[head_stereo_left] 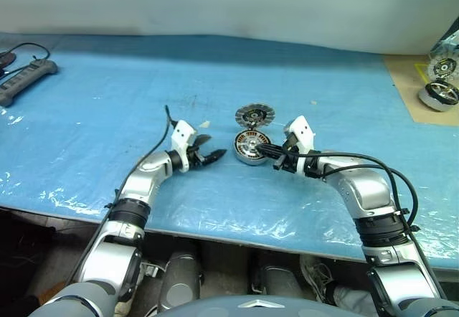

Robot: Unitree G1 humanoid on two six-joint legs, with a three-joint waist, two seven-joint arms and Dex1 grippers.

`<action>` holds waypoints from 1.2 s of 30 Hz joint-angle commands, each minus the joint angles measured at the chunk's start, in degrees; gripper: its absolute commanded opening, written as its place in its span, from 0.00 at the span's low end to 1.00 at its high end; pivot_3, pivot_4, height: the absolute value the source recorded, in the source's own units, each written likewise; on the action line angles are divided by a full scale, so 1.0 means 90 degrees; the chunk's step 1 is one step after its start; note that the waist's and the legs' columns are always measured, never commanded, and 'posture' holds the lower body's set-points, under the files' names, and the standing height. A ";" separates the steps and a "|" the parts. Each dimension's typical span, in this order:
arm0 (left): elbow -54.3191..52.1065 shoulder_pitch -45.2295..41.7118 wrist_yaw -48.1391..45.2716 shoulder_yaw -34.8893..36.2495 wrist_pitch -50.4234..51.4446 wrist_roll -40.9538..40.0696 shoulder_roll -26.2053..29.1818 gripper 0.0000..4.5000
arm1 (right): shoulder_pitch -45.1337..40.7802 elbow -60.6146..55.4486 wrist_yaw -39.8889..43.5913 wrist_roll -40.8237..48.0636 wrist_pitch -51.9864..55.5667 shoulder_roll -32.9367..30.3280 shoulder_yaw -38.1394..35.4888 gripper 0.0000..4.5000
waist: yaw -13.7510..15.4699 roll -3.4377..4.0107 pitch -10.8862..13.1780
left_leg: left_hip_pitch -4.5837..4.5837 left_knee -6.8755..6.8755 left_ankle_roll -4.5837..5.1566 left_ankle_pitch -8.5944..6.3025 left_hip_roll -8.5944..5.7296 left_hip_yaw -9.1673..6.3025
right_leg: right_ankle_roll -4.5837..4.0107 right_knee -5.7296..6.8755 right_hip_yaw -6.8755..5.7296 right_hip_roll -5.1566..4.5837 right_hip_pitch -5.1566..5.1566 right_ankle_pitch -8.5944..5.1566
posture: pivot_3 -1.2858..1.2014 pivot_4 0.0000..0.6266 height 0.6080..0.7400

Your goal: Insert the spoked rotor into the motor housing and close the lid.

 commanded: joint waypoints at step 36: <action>0.4483 -0.4269 -0.2139 0.0446 -0.1073 0.0840 -0.1432 0.01 | 0.1832 -0.2417 -0.1376 0.1603 0.1154 -0.0492 -0.1216 0.00 | 0.0198 -0.0018 0.0019 | -0.0079 0.0066 0.0023 0.0003 -0.0018 -0.0093 | 0.0008 0.0002 -0.0093 -0.0029 0.0002 0.0010 | 0.52 0.24 1.00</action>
